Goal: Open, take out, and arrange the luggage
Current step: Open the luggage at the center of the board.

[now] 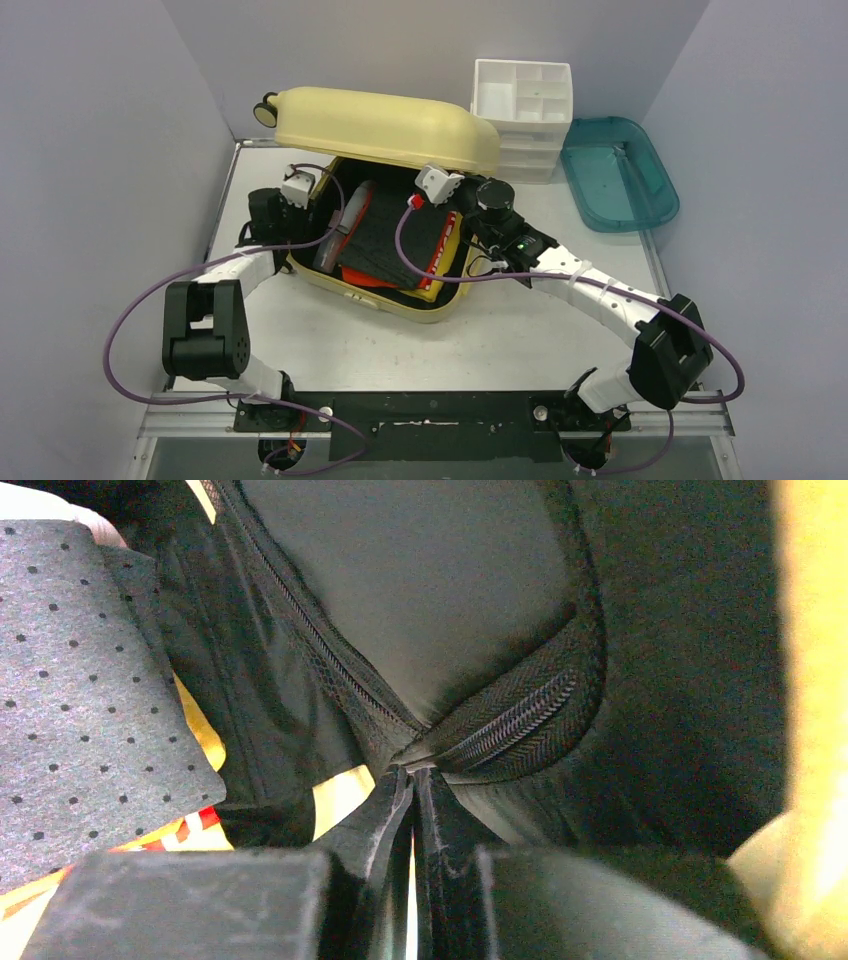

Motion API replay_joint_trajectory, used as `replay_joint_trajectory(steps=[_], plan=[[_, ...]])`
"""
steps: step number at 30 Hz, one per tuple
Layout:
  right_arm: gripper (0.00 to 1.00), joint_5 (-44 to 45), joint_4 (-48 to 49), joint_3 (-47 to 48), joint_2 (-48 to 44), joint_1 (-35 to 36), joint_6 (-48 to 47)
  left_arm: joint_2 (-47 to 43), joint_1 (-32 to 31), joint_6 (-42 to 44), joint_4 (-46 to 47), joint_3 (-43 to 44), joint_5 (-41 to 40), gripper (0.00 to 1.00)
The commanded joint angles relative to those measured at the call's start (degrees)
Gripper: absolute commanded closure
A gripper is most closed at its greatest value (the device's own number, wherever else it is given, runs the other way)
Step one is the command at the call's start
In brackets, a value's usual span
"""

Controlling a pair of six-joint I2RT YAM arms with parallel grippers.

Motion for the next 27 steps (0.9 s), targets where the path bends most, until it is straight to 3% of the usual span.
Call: replay_joint_trajectory(steps=[1, 4, 13, 27], plan=[[1.0, -0.4, 0.6, 4.5, 1.1, -1.2, 2.1, 2.8, -1.5, -0.1, 1.6, 4.1, -4.4, 0.71], [1.0, -2.1, -0.9, 5.8, 2.2, -1.2, 2.3, 4.2, -1.4, -1.6, 0.8, 5.3, -9.0, 1.0], [1.0, -7.2, -7.5, 13.5, 8.6, -1.0, 3.3, 2.9, 4.0, -5.1, 1.3, 4.1, -17.7, 1.0], [1.0, -14.8, -18.7, 32.6, 22.0, -0.7, 5.1, 3.1, 16.8, -4.9, 2.4, 2.5, -19.1, 1.0]])
